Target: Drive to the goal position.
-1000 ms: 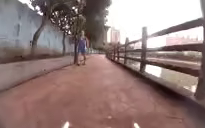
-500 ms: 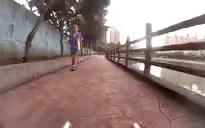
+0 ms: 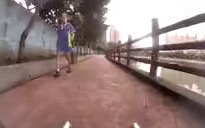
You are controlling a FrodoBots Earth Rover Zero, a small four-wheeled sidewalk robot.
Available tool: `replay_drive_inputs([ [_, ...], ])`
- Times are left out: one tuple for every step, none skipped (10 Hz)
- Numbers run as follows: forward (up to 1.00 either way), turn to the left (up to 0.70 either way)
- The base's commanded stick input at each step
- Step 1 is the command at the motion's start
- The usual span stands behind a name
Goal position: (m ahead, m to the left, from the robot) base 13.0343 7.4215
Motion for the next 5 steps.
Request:
replay_drive_inputs([
  [0.70, 0.00],
  [0.70, 0.00],
  [0.70, 0.00],
  [0.70, 0.00],
  [0.70, 0.00],
])
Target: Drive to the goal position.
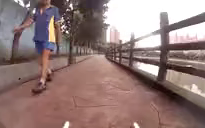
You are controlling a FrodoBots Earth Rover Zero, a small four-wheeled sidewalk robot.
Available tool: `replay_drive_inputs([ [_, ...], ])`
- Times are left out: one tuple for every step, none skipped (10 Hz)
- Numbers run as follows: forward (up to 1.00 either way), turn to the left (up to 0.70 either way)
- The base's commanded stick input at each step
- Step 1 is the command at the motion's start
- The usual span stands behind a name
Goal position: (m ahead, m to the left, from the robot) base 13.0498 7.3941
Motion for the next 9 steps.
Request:
replay_drive_inputs([
  [0.70, 0.00],
  [0.70, 0.00],
  [0.70, 0.00],
  [0.70, 0.00],
  [0.70, 0.00],
  [0.70, 0.00],
  [0.70, 0.00],
  [0.70, 0.00],
  [0.70, 0.00],
])
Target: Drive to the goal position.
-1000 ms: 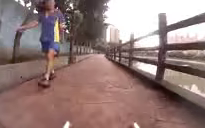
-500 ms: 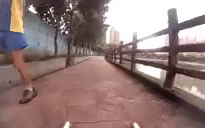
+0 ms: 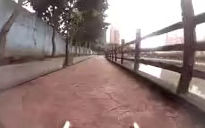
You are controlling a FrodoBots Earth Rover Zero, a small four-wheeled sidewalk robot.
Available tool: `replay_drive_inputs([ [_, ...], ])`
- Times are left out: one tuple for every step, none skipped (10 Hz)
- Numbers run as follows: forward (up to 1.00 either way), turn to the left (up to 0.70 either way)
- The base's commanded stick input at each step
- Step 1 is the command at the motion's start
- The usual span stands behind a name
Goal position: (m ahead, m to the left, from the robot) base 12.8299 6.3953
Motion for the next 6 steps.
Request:
replay_drive_inputs([
  [0.70, 0.00],
  [0.70, 0.00],
  [0.70, 0.00],
  [0.70, 0.00],
  [0.70, 0.00],
  [0.70, 0.00],
])
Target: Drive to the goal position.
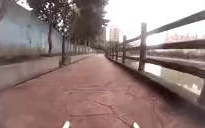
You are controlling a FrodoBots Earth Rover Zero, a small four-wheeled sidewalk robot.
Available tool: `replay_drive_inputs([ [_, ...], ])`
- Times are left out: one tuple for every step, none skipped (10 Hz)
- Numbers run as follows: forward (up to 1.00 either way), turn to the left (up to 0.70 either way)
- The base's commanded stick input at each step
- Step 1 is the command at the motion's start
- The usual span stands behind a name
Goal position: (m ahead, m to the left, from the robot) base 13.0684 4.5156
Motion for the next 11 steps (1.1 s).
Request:
replay_drive_inputs([
  [0.70, 0.00],
  [0.70, 0.00],
  [0.70, 0.00],
  [0.70, 0.00],
  [0.70, 0.00],
  [0.70, 0.00],
  [0.70, 0.00],
  [0.70, 0.00],
  [0.70, 0.00],
  [0.70, 0.00],
  [0.70, 0.00],
])
